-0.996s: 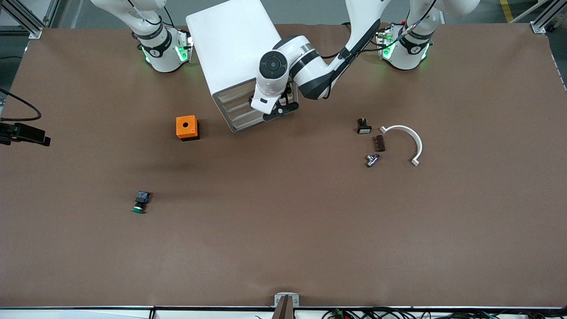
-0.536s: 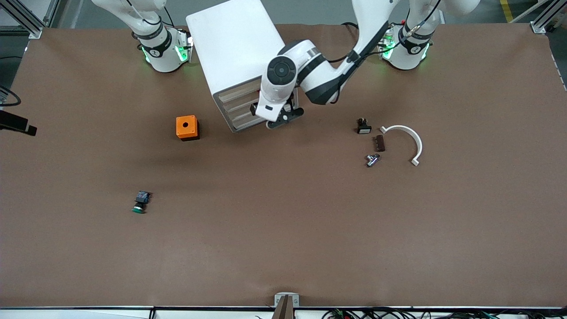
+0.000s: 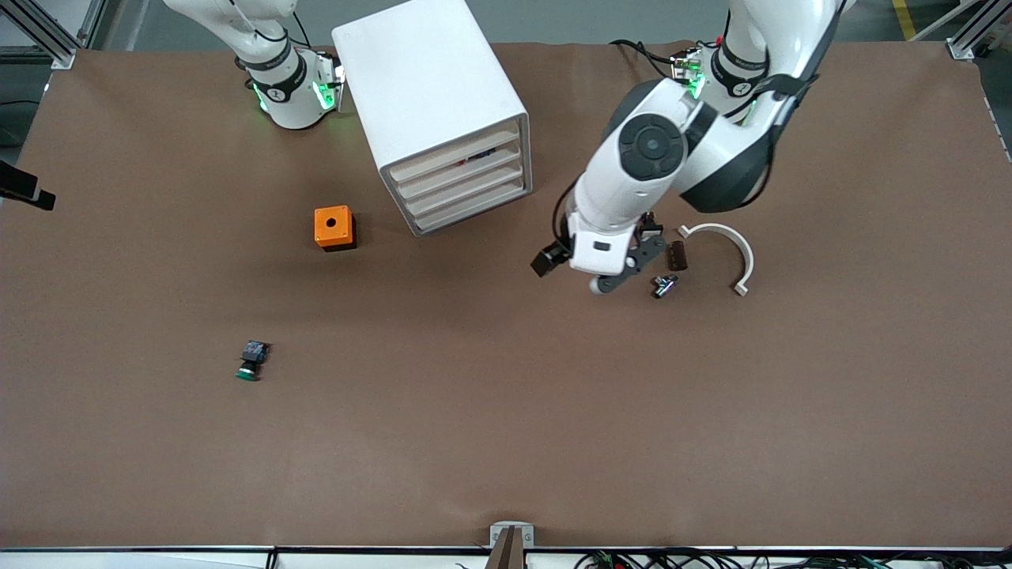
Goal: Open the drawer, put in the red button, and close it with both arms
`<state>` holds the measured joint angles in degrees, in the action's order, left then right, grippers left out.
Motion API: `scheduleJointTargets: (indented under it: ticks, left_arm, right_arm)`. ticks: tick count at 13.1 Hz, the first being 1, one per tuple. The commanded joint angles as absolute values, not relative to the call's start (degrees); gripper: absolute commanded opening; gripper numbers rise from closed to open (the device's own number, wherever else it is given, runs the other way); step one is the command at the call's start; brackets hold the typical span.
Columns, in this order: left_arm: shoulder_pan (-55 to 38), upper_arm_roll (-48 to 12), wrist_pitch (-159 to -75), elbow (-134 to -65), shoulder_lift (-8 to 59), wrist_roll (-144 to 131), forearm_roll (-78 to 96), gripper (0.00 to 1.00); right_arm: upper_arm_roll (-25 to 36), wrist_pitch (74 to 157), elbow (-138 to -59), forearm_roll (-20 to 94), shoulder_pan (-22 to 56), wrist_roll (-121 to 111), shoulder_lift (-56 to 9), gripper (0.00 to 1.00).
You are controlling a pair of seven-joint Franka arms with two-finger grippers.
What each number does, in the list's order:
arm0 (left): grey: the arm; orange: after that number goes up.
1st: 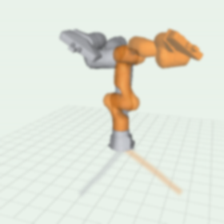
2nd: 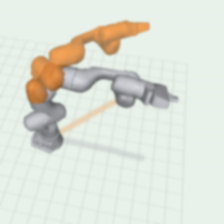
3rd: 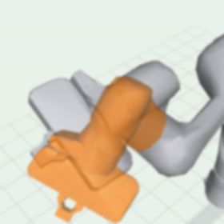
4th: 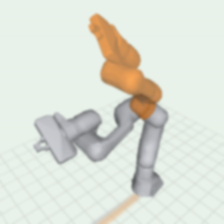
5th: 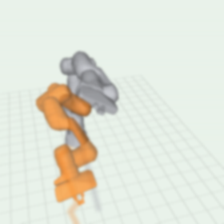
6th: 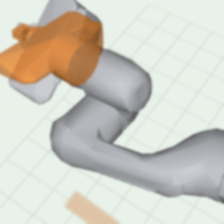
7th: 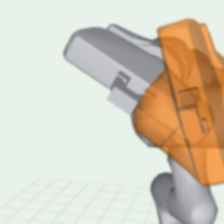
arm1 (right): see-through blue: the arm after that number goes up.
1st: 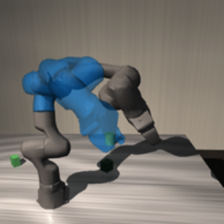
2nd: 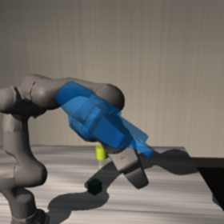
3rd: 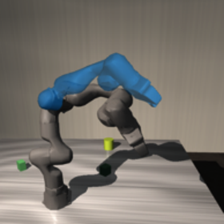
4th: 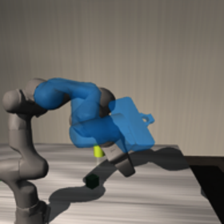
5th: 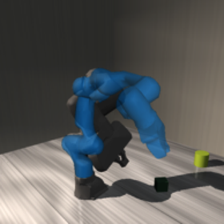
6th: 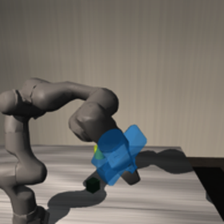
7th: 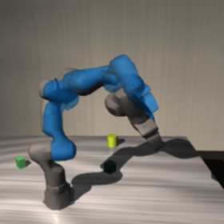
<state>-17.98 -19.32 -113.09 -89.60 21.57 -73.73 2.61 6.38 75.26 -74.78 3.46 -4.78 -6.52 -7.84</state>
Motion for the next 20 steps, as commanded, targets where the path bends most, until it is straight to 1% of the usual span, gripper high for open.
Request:
scheduleJointTargets:
  ticks: [1, 5, 9, 11, 13, 16, 17, 20]
  left_arm:
    - [-12.6, -19.9, -109.3, -89.1, 18.9, -67.4, 1.0, 1.0]
    - [-5.6, -19.8, -105.5, -89.1, 15.5, -60.3, -0.7, 1.0]
    - [-1.2, -19.9, -99.7, -89.1, 12.3, -53.4, -3.6, 1.0]
    - [0.7, -19.9, -98.7, -89.1, 10.5, -51.5, -3.6, 1.0]
    - [2.5, -19.8, -98.5, -89.1, 8.8, -47.8, -3.5, 1.0]
    - [5.8, -19.9, -98.5, -89.0, 7.3, -38.5, -3.5, 1.0]
    - [6.7, -19.9, -98.4, -89.0, 6.6, -35.8, -3.5, 1.0]
    - [9.8, -19.9, -98.4, -89.1, 4.8, -29.2, -3.5, 1.0]
  right_arm:
    - [5.9, 75.6, -77.2, 2.1, -4.8, -7.1, -5.4, 1.0]
    - [6.4, 75.3, -76.8, 2.5, -4.7, -7.3, -4.8, 1.0]
    - [6.0, 75.7, -77.5, 1.7, -4.2, -10.6, -3.3, 1.0]
    - [6.0, 75.8, -78.1, 1.4, -3.1, -10.6, -2.3, 1.0]
    - [6.1, 78.6, -83.5, 1.1, -2.1, -10.5, 1.6, 1.0]
    - [6.1, 85.4, -95.4, 1.1, -2.0, -10.2, 10.0, 1.0]
    - [6.2, 86.0, -96.8, 1.0, -0.9, -9.8, 10.9, 1.0]
    - [6.0, 86.1, -97.0, 0.9, -0.2, -7.7, 11.2, 1.0]
